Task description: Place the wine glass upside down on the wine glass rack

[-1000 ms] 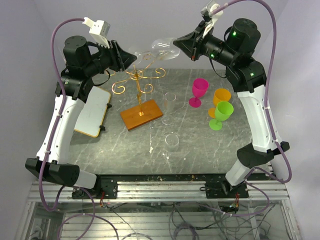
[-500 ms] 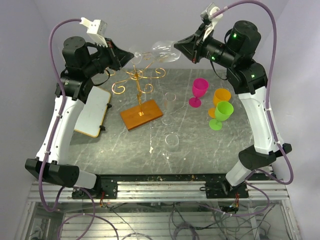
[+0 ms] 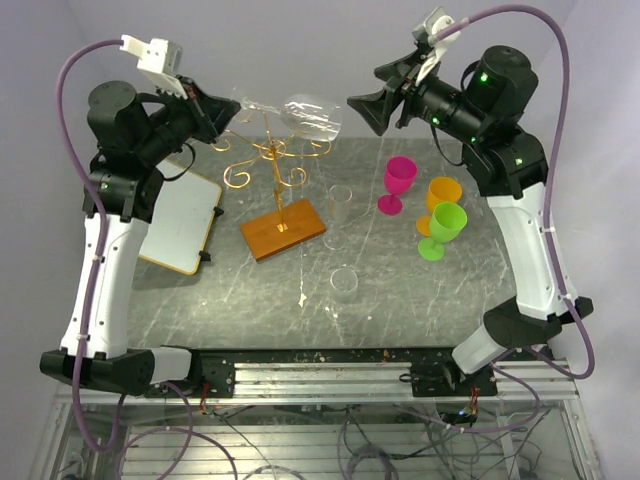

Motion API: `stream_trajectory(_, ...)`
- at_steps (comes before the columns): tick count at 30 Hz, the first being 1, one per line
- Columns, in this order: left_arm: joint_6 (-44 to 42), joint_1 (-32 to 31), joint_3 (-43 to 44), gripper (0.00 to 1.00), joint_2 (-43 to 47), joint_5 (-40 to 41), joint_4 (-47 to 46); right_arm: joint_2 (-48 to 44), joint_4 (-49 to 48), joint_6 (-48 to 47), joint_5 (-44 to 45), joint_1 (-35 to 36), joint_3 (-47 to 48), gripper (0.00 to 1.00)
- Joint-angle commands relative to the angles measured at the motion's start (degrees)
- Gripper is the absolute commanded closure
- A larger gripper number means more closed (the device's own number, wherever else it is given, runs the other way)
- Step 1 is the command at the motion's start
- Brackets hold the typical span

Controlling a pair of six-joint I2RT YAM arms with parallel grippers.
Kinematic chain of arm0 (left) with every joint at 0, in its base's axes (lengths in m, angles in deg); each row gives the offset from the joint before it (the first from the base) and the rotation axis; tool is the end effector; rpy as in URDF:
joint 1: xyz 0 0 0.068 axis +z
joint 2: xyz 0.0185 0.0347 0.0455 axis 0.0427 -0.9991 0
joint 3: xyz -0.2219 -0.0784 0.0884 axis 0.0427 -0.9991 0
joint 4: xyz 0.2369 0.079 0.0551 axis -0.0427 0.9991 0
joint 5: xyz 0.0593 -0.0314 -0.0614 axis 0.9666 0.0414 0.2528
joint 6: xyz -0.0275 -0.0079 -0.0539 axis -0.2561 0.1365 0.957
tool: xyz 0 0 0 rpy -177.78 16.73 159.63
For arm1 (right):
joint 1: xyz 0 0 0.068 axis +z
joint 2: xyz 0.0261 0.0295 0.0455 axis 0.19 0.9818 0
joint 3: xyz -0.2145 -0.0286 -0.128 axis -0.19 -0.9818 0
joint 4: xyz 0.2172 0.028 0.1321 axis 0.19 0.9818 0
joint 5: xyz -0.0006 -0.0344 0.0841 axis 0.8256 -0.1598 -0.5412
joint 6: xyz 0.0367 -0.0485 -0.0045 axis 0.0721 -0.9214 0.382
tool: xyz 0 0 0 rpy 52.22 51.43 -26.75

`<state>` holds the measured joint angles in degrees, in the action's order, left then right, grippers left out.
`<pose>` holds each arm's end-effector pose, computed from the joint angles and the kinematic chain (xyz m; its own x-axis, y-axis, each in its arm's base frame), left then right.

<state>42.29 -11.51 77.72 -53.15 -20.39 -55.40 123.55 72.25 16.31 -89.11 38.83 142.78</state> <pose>0.2580 -0.0635 0.5057 -0.1375 -0.2849 -0.9487 0.6026 0.7360 -0.3083 0.2506 0.1552 0.5569 0.1439 -0.0235 -0.9893 -0.7977 0.5889 -0.1300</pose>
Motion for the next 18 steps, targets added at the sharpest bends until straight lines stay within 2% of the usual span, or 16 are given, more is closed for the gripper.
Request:
stream_trajectory(1, -4.89, 2.73, 2.47, 0.93, 2.90, 5.67, 2.95, -3.54, -0.69, -2.37, 5.47, 0.16, -0.22, 0.26)
stream_trajectory(5, -10.23, 4.61, 4.29, 0.93, 4.56, 11.77, 5.88, -5.73, -0.39, -4.23, 10.70, 0.15, -2.18, 0.10)
stream_trajectory(9, -15.79, 6.23, 6.15, 0.93, 6.14, 15.92, 8.37, -7.71, -0.57, -5.69, 13.25, 0.11, -5.47, 0.07)
stream_trajectory(18, -38.06, 9.46, 12.00, 0.93, 10.19, 26.40, 16.22, -10.18, -0.58, -7.29, 13.13, -1.75, -9.55, 0.05)
